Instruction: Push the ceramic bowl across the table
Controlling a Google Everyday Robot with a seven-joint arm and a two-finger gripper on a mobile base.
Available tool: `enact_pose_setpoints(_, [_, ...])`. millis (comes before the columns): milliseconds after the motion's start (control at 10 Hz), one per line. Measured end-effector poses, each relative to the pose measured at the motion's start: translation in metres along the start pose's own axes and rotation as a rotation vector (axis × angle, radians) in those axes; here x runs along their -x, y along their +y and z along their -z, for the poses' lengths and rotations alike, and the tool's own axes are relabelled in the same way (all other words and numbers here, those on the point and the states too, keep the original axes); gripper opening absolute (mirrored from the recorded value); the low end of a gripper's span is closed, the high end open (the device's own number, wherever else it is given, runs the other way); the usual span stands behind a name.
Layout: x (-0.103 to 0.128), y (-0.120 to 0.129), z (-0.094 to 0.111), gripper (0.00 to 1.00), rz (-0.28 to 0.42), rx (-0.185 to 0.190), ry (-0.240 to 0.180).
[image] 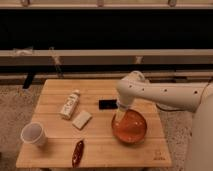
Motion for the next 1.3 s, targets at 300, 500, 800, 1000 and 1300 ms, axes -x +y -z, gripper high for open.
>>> enact_pose_setpoints(300, [0.0, 0.0, 0.0, 0.8, 0.0, 0.0, 0.0])
enact_pose_setpoints(500, [0.0, 0.0, 0.0, 0.8, 0.0, 0.0, 0.0])
enact_pose_setpoints(800, [0.0, 0.0, 0.0, 0.8, 0.0, 0.0, 0.0])
enact_pose_setpoints(1000, [0.0, 0.001, 0.0, 0.8, 0.0, 0.0, 0.001])
enact_pose_setpoints(1300, [-0.02, 0.007, 0.003, 0.8, 0.019, -0.032, 0.01])
